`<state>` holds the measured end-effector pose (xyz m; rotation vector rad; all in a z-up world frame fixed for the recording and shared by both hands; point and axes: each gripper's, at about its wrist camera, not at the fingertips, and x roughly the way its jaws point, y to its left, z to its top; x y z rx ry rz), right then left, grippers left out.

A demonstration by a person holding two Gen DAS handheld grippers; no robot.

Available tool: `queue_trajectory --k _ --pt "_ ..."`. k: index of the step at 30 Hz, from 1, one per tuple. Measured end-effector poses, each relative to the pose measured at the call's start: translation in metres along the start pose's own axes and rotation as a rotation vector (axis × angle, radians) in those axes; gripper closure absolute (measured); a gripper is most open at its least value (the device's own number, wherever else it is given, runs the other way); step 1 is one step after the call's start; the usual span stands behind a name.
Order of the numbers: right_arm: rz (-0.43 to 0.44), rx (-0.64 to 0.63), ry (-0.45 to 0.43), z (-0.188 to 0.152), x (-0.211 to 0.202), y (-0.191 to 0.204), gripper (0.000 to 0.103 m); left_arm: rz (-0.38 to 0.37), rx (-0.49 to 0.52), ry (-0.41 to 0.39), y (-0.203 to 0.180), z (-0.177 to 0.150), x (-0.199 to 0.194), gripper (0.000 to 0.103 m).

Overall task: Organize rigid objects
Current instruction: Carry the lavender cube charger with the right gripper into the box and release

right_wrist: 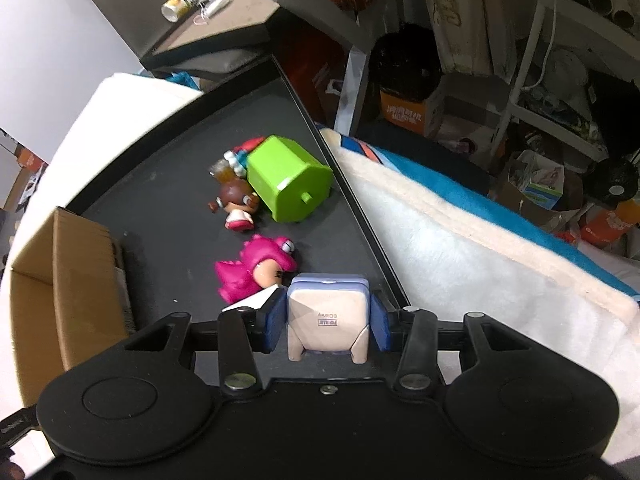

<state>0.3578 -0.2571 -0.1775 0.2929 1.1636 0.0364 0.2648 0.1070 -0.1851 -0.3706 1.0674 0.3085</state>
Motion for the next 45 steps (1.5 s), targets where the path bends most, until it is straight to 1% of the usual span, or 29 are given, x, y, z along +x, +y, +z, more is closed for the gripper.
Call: queue_trajectory --k 3,12,16,22,26,30,36,41,45 --pt "0.019 0.001 -0.023 0.001 -0.012 0.004 0.060 0.005 0.011 -0.005 -0.002 -0.001 -0.001 0.090" --pt "0.045 -0.048 -0.099 0.005 -0.043 0.027 0.060 -0.042 0.020 0.005 0.000 -0.002 0.002 0.089" --pt "0.047 -0.080 -0.115 0.004 -0.052 0.042 0.060 -0.077 0.013 0.023 0.002 -0.004 0.004 0.089" --pt "0.066 -0.123 -0.127 0.000 -0.060 0.067 0.060 -0.094 0.023 0.033 0.000 -0.003 0.005 0.089" --pt "0.086 -0.150 -0.136 -0.002 -0.064 0.087 0.060 -0.107 0.033 0.039 0.002 -0.002 0.006 0.088" --pt "0.101 -0.174 -0.141 -0.002 -0.068 0.109 0.060 -0.137 0.045 0.043 0.005 -0.002 0.006 0.088" --pt "0.131 -0.258 -0.143 -0.002 -0.067 0.151 0.060 -0.159 0.016 0.053 0.012 0.001 0.007 0.087" --pt "0.148 -0.318 -0.122 -0.004 -0.057 0.185 0.060 -0.169 -0.027 0.058 0.016 0.003 0.007 0.086" --pt "0.153 -0.358 -0.109 -0.006 -0.049 0.210 0.060 -0.170 -0.023 0.065 0.016 0.004 0.007 0.086"
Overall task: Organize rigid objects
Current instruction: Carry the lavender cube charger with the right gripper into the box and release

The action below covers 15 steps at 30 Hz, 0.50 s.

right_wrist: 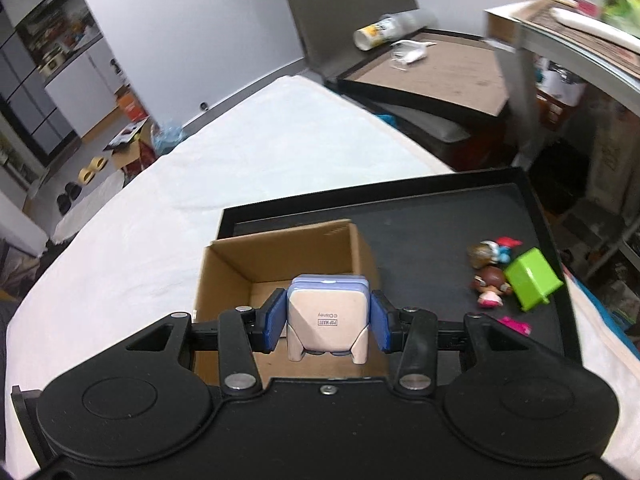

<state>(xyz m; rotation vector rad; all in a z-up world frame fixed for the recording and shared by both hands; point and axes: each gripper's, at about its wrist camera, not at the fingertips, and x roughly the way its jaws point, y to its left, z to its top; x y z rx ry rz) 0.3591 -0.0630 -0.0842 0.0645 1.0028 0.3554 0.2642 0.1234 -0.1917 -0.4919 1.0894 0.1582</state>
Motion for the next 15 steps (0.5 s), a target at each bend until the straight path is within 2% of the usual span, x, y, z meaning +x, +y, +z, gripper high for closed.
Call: queue_trajectory --k 15 --pt "0.026 -0.048 0.078 0.016 0.051 0.051 0.059 -0.010 -0.026 0.026 0.004 0.008 0.002 0.086"
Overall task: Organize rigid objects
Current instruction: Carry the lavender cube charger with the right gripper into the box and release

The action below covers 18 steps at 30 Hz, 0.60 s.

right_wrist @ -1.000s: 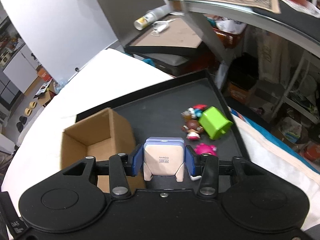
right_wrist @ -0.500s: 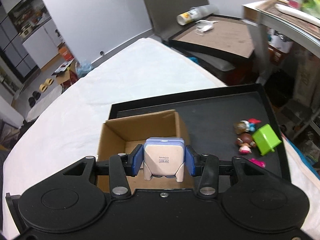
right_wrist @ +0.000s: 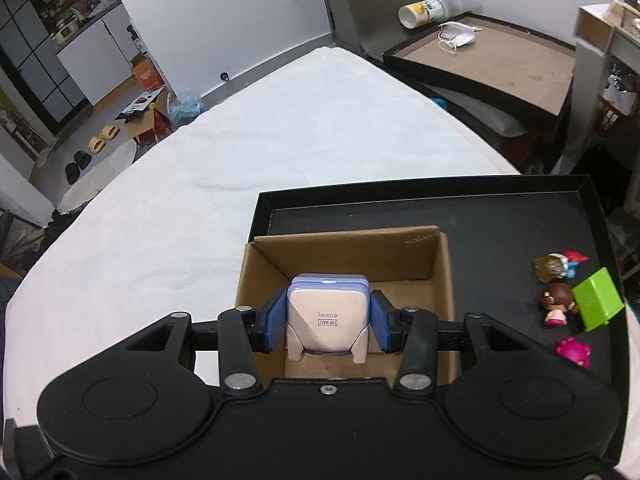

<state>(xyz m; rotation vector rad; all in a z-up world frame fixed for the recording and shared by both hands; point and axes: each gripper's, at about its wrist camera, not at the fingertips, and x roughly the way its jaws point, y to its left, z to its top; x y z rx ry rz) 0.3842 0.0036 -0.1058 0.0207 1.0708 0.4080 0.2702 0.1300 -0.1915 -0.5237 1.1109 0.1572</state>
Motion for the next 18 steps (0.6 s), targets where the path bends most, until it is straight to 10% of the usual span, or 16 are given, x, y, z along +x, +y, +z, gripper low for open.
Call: queue_trajectory --k 18 --pt "-0.009 0.014 -0.063 -0.020 -0.051 -0.052 0.035 0.016 0.014 -0.020 -0.009 0.008 0.001 0.084"
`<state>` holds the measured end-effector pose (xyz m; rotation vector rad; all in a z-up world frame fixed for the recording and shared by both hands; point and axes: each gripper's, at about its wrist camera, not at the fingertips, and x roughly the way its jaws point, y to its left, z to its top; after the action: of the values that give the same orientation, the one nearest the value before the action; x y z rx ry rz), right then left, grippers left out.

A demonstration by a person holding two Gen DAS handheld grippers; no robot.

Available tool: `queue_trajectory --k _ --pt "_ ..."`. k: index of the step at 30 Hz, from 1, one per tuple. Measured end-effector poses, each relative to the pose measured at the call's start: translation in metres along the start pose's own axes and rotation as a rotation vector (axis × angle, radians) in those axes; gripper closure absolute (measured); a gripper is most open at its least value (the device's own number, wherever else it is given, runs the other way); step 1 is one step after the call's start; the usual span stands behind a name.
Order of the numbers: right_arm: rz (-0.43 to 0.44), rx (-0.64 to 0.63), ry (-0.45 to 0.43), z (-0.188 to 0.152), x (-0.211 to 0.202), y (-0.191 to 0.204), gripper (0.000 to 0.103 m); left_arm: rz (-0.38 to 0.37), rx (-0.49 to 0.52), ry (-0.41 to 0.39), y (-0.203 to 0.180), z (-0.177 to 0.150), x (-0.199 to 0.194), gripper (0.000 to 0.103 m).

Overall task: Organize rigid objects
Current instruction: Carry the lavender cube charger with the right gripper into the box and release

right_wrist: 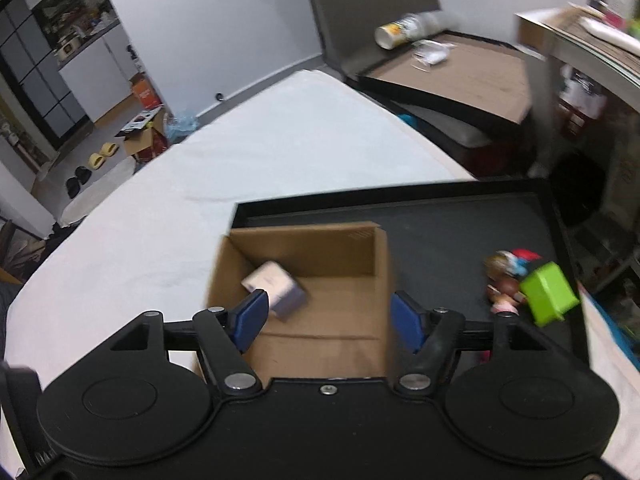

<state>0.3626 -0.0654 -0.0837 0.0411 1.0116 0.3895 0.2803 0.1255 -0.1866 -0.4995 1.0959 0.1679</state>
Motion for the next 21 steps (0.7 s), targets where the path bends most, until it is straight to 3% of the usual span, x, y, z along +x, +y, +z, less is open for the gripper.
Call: queue_trajectory --k 11,21 --pt "-0.070 0.106 -0.007 -0.027 -0.031 -0.081 0.035 0.034 0.013 -0.045 -0.002 -0.001 -0.010 0.088" --pt "-0.088 0.178 0.026 -0.046 -0.023 -0.125 0.035 0.066 0.032 -0.046 -0.009 -0.006 -0.010 0.090"
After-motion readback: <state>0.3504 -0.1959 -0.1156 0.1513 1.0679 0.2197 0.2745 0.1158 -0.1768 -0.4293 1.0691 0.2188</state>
